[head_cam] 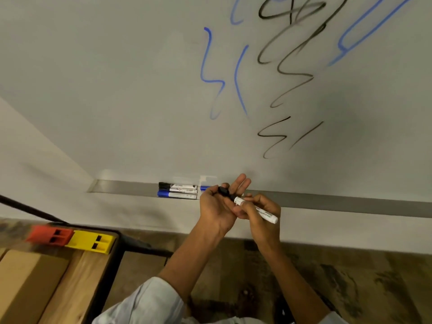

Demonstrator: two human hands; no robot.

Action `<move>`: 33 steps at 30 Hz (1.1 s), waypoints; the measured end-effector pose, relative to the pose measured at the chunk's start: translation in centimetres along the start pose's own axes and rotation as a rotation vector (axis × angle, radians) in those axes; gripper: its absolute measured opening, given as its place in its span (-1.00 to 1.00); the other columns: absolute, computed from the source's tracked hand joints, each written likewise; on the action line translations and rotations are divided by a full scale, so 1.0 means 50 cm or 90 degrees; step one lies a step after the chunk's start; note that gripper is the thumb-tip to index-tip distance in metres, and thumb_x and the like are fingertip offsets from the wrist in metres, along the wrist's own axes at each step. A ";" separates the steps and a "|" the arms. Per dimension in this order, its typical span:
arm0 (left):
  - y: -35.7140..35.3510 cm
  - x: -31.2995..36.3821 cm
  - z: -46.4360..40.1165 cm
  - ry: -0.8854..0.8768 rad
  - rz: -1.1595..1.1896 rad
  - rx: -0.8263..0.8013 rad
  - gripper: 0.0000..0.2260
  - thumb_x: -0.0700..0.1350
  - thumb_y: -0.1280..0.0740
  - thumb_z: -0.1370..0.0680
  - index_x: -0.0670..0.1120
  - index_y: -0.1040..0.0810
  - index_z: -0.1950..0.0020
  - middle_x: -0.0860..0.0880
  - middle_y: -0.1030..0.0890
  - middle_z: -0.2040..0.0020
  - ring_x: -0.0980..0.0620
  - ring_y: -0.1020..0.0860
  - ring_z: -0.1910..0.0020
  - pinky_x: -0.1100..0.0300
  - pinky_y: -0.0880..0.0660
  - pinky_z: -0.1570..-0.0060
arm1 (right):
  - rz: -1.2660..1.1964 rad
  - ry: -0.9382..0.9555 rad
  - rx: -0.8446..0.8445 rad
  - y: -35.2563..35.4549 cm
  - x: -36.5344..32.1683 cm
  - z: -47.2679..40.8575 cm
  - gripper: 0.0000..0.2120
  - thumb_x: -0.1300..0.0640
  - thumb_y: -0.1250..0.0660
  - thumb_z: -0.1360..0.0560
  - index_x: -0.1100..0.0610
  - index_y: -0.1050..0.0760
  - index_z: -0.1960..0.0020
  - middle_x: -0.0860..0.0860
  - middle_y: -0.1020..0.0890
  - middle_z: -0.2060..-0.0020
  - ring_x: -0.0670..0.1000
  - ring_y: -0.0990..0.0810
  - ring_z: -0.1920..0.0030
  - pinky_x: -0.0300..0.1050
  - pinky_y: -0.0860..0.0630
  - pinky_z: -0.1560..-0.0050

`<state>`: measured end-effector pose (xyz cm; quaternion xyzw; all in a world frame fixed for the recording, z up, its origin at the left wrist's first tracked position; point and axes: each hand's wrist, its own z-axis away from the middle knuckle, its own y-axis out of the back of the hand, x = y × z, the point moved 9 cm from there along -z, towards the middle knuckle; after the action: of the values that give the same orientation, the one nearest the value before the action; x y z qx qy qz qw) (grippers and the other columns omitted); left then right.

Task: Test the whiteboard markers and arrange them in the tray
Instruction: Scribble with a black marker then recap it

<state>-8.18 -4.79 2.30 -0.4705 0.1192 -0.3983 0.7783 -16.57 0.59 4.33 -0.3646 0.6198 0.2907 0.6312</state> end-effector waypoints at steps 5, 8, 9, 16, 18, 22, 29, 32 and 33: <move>0.048 -0.008 0.001 0.007 0.009 0.050 -0.69 -0.10 0.01 -0.58 -0.09 -0.33 0.33 -0.28 -0.67 -0.05 -0.24 -0.61 -0.11 -0.09 -0.48 -0.14 | 0.074 0.048 -0.074 -0.019 0.007 0.028 -0.99 0.23 -0.45 -0.45 0.16 -0.64 0.13 0.02 -0.73 0.25 0.05 -0.73 0.23 -0.03 -0.67 0.21; 0.080 -0.007 0.004 0.002 0.030 0.086 -0.69 -0.12 0.00 -0.57 -0.09 -0.31 0.35 -0.26 -0.68 -0.04 -0.25 -0.64 -0.08 -0.07 -0.52 -0.06 | 0.121 0.049 -0.112 -0.026 0.023 0.041 -0.90 0.14 -0.47 -0.45 0.17 -0.65 0.08 0.00 -0.73 0.22 0.00 -0.73 0.20 -0.05 -0.67 0.20; 0.088 -0.003 0.006 -0.005 0.041 0.097 -0.68 -0.13 0.00 -0.58 -0.09 -0.31 0.36 -0.25 -0.69 -0.02 -0.25 -0.67 0.00 -0.06 -0.53 -0.01 | 0.137 0.050 -0.122 -0.031 0.024 0.045 -0.86 0.13 -0.46 -0.45 0.19 -0.65 0.07 -0.01 -0.73 0.21 -0.03 -0.72 0.20 -0.09 -0.66 0.21; 0.104 0.038 0.006 -0.073 -0.007 0.186 -0.67 -0.15 0.01 -0.58 -0.09 -0.32 0.36 -0.18 -0.68 0.31 -0.11 -0.67 0.41 0.04 -0.55 0.08 | 0.107 0.053 -0.138 -0.061 0.011 0.030 -0.91 0.28 -0.41 -0.48 0.32 -0.61 0.06 -0.01 -0.73 0.23 -0.06 -0.73 0.20 -0.23 -0.63 0.19; 0.115 0.050 -0.003 -0.061 -0.045 0.176 -0.68 -0.13 0.01 -0.57 -0.08 -0.34 0.35 -0.22 -0.70 0.19 -0.14 -0.68 0.31 0.03 -0.55 0.09 | 0.091 -0.040 -0.110 -0.068 0.045 0.019 -0.89 0.27 -0.41 -0.50 0.31 -0.62 0.03 0.00 -0.73 0.26 -0.02 -0.73 0.23 -0.19 -0.63 0.22; 0.181 0.103 -0.026 -0.074 -0.268 0.234 -0.71 -0.09 0.01 -0.61 -0.12 -0.45 0.12 -0.25 -0.66 -0.10 -0.19 -0.62 -0.01 -0.02 -0.54 0.04 | -0.124 -0.461 0.044 -0.073 0.195 0.022 -0.84 0.16 -0.44 -0.48 0.23 -0.62 0.00 0.06 -0.69 0.29 -0.02 -0.64 0.28 -0.17 -0.59 0.21; 0.256 0.265 -0.047 -0.165 -0.436 0.371 -0.76 -0.15 -0.04 -0.66 -0.15 -0.48 -0.12 -0.15 -0.66 -0.03 -0.10 -0.61 0.02 0.00 -0.56 0.03 | -0.275 -0.652 0.142 -0.105 0.299 -0.009 -0.85 0.16 -0.42 -0.51 0.27 -0.56 0.06 0.12 -0.68 0.20 -0.01 -0.63 0.24 -0.16 -0.61 0.18; 0.264 0.331 -0.045 -0.258 -0.596 0.415 -0.78 -0.16 -0.12 -0.63 -0.16 -0.52 -0.14 -0.14 -0.65 -0.03 -0.08 -0.60 0.01 0.03 -0.53 0.05 | -0.289 -0.674 0.135 -0.126 0.319 -0.023 -0.84 0.15 -0.38 -0.54 0.26 -0.53 0.00 0.17 -0.69 0.13 0.04 -0.66 0.16 -0.12 -0.62 0.21; 0.260 0.353 -0.039 -0.301 -0.687 0.428 -0.80 -0.14 -0.14 -0.63 -0.15 -0.53 -0.12 -0.12 -0.63 -0.02 -0.08 -0.58 0.00 0.04 -0.52 0.01 | -0.290 -0.676 0.131 -0.131 0.323 -0.027 -0.83 0.14 -0.37 -0.55 0.26 -0.51 -0.01 0.18 -0.69 0.11 0.05 -0.67 0.15 -0.11 -0.63 0.23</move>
<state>8.86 -15.84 -6.17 -0.2711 -0.4358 -0.6329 0.5796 -10.98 -5.60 -11.03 -0.2297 0.1496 0.2291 0.9340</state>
